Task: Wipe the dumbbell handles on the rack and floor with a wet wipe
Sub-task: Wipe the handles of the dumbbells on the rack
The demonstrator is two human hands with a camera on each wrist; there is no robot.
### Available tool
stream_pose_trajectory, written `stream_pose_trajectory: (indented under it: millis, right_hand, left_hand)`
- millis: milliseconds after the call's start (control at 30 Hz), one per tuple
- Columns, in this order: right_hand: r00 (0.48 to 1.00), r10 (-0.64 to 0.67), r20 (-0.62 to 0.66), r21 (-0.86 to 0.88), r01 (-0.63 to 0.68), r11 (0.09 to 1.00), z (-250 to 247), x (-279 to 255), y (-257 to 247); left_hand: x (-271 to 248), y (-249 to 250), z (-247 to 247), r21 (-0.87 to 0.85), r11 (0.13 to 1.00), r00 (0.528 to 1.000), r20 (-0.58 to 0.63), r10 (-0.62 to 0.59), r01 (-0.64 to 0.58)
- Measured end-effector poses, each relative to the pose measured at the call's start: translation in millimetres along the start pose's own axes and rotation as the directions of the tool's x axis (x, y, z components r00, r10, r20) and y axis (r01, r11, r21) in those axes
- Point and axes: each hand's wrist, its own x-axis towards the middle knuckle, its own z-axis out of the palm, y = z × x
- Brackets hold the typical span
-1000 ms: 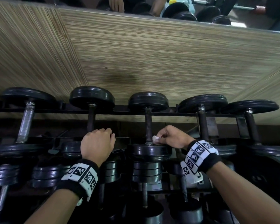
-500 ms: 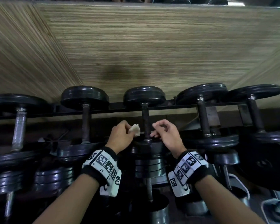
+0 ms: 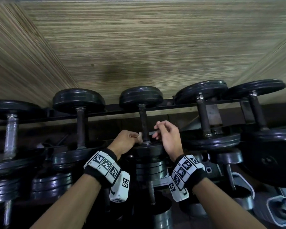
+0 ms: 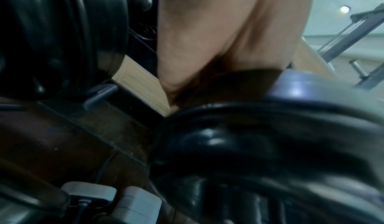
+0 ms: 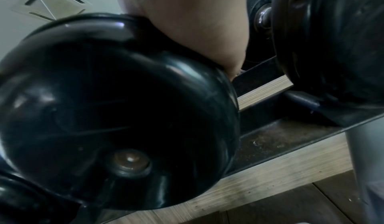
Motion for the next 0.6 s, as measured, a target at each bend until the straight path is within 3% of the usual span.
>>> stream_pose_trajectory:
  millis: [100, 233, 300, 367, 400, 467, 533, 600]
  right_hand:
    - [1.000, 0.007, 0.001, -0.004, -0.007, 1.000, -1, 1, 2]
    - [1.000, 0.012, 0.005, -0.023, -0.012, 1.000, 1, -1, 0]
    - [1.000, 0.011, 0.009, -0.027, -0.011, 1.000, 1, -1, 0]
    - [1.000, 0.008, 0.004, -0.030, -0.008, 1.000, 1, -1, 0]
    - [1.000, 0.006, 0.001, -0.036, -0.006, 0.999, 1, -1, 1]
    - [1.000, -0.002, -0.005, -0.050, 0.002, 0.999, 0, -2, 1]
    - [1.000, -0.007, -0.004, -0.060, 0.007, 0.998, 0, -2, 2]
    - [1.000, -0.010, -0.004, -0.068, 0.009, 0.998, 0, -2, 3]
  left_hand:
    - [-8, 2, -6, 0.139, 0.990, 0.997, -0.056, 0.045, -0.037]
    - [-24, 13, -18, 0.278, 0.953, 0.993, 0.013, 0.120, -0.119]
    - [-22, 16, -24, 0.295, 0.947, 0.981, -0.103, 0.165, -0.128]
    - [-14, 16, -26, 0.383, 0.923, 0.954, -0.257, 0.156, -0.048]
    - [-8, 14, -24, 0.423, 0.906, 0.960, -0.255, 0.119, 0.000]
    - [4, 11, -14, 0.413, 0.910, 0.993, -0.119, 0.022, 0.030]
    - [8, 7, -2, 0.263, 0.965, 1.000, 0.004, -0.027, 0.025]
    - [6, 5, 4, 0.103, 0.994, 0.999, -0.004, -0.034, 0.034]
